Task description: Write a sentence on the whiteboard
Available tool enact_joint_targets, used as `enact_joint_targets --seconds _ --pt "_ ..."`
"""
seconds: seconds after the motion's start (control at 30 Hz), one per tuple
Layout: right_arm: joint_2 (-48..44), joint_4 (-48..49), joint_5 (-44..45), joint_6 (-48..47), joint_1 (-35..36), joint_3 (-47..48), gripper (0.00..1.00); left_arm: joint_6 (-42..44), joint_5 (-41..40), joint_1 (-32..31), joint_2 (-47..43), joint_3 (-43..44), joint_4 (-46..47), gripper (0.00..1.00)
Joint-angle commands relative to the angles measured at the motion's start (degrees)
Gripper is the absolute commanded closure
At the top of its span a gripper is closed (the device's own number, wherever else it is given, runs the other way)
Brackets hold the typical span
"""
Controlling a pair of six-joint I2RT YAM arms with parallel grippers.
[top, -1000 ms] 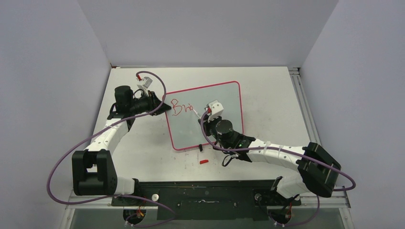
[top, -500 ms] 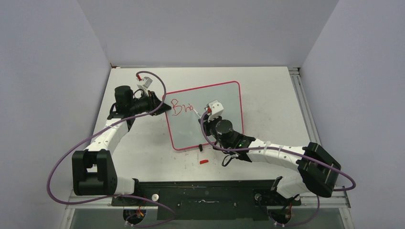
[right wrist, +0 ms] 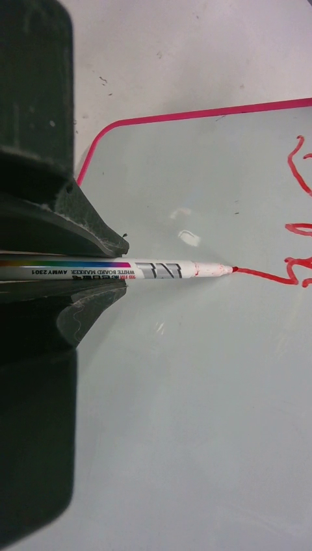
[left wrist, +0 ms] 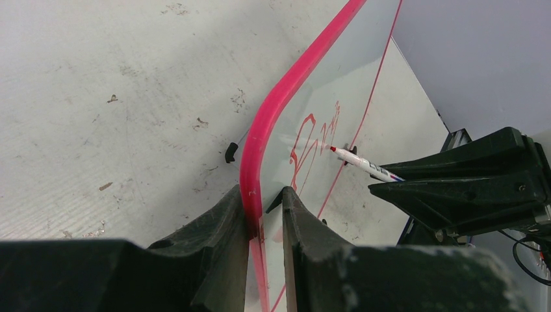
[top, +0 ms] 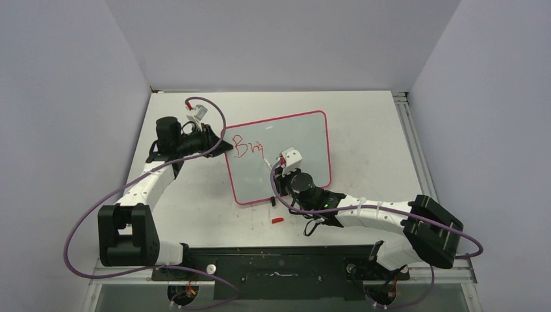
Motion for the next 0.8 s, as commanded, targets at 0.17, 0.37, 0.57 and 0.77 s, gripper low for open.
enact_joint_targets --seconds 0.17,0.37,0.57,0.77 --pt "0.48 1.12 0.70 0.08 1.15 1.31 0.95 1.77 -0.09 -0.54 -1.65 1.57 0.99 0.85" --pt "1.43 3.00 -0.22 -2.07 1.45 4.79 0.95 1.77 -0.20 -0.55 -1.61 1.57 1.03 0.85" --pt "-2.88 2.92 0.48 -2.75 1.53 6.11 0.95 1.77 -0.15 -0.52 -1.68 1.63 1.02 0.85" --pt "-3.33 0.56 3.75 -4.75 -0.19 8.03 0.95 1.77 -0.05 -0.53 -1.77 1.68 1.05 0.85"
